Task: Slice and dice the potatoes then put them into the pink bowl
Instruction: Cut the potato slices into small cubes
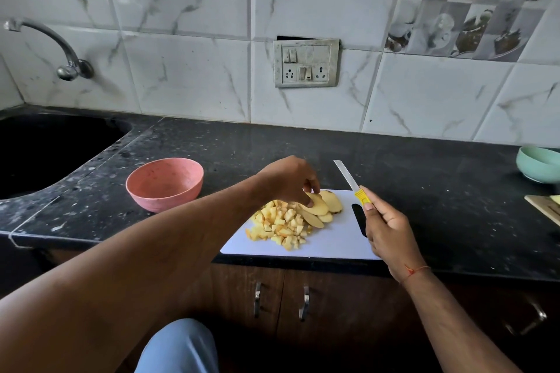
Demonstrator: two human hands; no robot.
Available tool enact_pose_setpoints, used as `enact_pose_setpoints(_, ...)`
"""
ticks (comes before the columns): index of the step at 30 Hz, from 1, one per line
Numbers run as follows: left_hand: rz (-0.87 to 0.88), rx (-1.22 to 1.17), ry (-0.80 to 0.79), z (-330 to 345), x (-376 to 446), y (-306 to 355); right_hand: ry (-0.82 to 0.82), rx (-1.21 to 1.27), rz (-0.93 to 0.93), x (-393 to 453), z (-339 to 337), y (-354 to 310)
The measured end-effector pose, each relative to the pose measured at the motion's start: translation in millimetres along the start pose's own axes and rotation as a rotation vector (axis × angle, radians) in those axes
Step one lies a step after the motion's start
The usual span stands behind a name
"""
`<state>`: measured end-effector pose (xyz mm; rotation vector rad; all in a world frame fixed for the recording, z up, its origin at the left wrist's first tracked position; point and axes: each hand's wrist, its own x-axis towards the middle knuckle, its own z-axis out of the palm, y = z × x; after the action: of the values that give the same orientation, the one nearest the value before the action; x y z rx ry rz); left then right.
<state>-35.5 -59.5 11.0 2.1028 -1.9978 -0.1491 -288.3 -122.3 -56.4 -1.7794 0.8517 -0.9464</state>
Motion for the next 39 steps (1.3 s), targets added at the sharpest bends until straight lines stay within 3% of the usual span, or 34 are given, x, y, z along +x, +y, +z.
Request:
enact_pose_setpoints(11,-0.098,-0.024,0.063,-5.6,-5.7,2.7,0.005,-0.016,-0.01,1.1,1.6,1.3)
enact_pose_setpoints(15,-0.108,0.042,0.003,-10.2,-4.3,6.4,0.009,-0.023,-0.016,1.6,1.0,2.3)
enact_pose_setpoints(19,-0.023,0.146,-0.056,-10.2,-4.0,9.2,0.006,-0.026,-0.016,2.0,0.8,3.0)
enact_pose_setpoints(28,0.082,0.36,0.002,-9.7,-4.2,22.2,-0.003,-0.011,-0.021,0.7,1.8,1.2)
enact_pose_setpoints(35,0.038,0.361,-0.037,-8.1,-3.4,26.3,-0.001,-0.009,-0.014,2.2,2.2,4.0)
enact_pose_setpoints(39,-0.075,0.188,-0.077,-12.8,-1.5,21.6,-0.004,-0.004,-0.015,2.4,2.2,3.4)
